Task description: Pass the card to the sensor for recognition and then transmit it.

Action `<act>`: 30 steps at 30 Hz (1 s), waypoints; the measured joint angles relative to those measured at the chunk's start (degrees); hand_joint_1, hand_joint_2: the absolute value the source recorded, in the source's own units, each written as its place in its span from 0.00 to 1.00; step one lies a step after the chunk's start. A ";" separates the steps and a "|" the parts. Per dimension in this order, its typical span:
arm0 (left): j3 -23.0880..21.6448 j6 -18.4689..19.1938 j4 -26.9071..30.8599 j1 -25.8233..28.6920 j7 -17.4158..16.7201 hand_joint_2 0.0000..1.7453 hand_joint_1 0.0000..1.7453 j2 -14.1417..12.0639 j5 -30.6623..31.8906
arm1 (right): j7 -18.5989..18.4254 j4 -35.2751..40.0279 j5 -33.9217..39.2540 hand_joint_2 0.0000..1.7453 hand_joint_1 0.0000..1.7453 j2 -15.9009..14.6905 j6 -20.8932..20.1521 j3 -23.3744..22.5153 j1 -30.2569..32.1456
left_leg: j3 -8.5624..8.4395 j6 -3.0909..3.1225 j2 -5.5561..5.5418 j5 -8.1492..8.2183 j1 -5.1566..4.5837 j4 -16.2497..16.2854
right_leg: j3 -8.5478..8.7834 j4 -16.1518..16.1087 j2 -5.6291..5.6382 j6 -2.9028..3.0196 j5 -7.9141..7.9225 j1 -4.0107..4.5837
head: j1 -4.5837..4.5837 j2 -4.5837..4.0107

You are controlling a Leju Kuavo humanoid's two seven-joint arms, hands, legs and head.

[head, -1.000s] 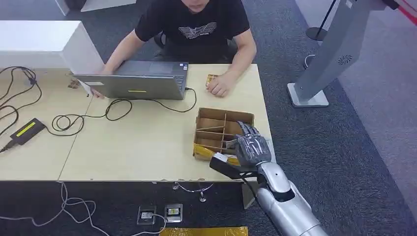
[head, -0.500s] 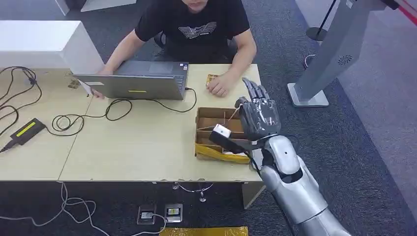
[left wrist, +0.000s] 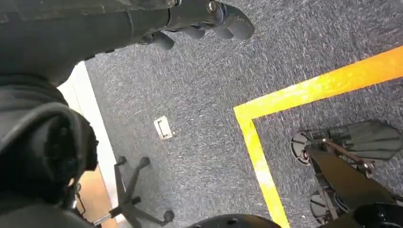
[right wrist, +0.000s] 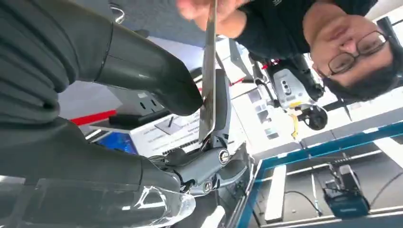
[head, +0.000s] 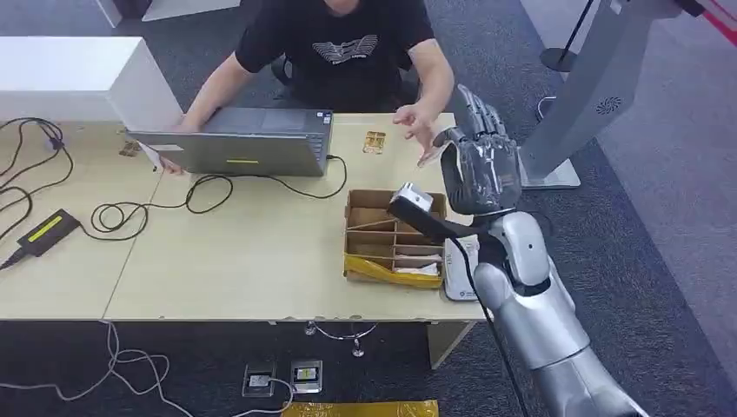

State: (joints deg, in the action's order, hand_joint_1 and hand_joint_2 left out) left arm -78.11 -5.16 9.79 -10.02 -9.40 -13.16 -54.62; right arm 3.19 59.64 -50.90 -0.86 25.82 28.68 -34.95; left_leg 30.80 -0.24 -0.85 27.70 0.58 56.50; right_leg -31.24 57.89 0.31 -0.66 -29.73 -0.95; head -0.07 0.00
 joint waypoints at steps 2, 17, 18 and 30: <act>-0.33 -0.02 0.00 -0.02 0.13 0.00 0.00 0.07 -0.13 | 1.07 -4.00 1.04 1.00 1.00 0.83 1.59 -0.39 -0.84 | 0.01 0.00 -0.02 0.00 0.00 0.00 | 0.01 0.00 -0.03 0.00 0.00 0.00 | 0.00 0.00; -1.10 0.20 0.00 -0.06 0.26 0.00 0.00 0.13 -0.17 | 0.43 -21.81 0.35 1.00 0.00 4.05 4.24 -0.46 -5.27 | 0.03 0.00 -0.02 0.00 -0.01 0.00 | -0.02 0.01 -0.04 0.01 0.00 -0.01 | 0.02 0.00; -1.10 0.22 0.00 -0.05 0.28 0.00 0.00 0.15 -0.17 | 0.19 -22.18 0.06 1.00 0.00 4.05 4.74 -0.46 -5.26 | 0.03 0.00 -0.02 0.00 -0.01 0.00 | -0.02 0.01 -0.03 0.01 0.00 -0.01 | 0.02 0.00; -2.39 0.72 0.00 -0.06 0.35 0.00 0.00 0.33 -0.42 | -2.60 -25.78 -4.94 1.00 0.00 3.91 6.66 -1.23 -5.42 | 0.02 0.00 -0.01 0.00 0.00 0.01 | -0.05 0.01 0.01 0.00 0.00 0.00 | 0.00 0.00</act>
State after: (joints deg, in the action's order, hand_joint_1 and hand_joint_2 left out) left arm -80.50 -4.44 9.79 -10.08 -9.05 -12.83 -55.04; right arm 0.59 33.86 -55.85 3.06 32.48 27.45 -40.37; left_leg 30.82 -0.24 -0.86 27.70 0.58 56.51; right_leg -31.28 57.90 0.32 -0.66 -29.73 -0.96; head -0.07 0.00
